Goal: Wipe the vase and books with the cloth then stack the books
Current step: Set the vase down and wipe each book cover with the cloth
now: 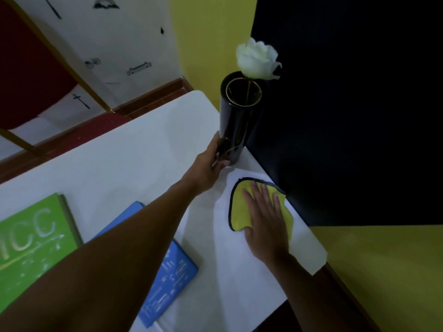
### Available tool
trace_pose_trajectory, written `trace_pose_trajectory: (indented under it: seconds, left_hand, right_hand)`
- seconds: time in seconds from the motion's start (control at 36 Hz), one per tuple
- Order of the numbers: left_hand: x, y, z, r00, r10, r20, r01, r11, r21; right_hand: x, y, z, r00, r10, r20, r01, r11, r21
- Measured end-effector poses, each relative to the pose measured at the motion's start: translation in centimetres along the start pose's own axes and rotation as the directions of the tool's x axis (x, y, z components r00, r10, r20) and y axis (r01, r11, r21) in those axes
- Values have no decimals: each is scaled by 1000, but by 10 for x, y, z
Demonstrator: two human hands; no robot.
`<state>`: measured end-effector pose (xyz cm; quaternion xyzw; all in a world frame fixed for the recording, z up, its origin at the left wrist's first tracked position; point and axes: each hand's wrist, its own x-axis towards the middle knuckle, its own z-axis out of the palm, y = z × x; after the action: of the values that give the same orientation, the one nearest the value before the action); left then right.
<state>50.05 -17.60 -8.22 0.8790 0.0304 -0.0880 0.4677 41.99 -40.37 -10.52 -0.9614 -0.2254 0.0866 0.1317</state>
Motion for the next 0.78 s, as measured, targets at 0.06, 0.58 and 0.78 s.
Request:
trace_pose_trajectory:
  seconds: [0.06,0.58,0.78]
  left_hand:
    - [-10,1,-4,998,-65,-1,65,998,1]
    - [-266,-53,-51,896,-187,-404,215,976,25]
    - [-362,-78,-11,881,-75,-468,163,975,151]
  right_hand:
    - [0,-1,-2,1000,-9,5,9,1000,-5]
    - [-42,-82,-39,983,175,-57,-97,757,646]
    - [-79,-141,-26,991,125,-55,-55,732,679]
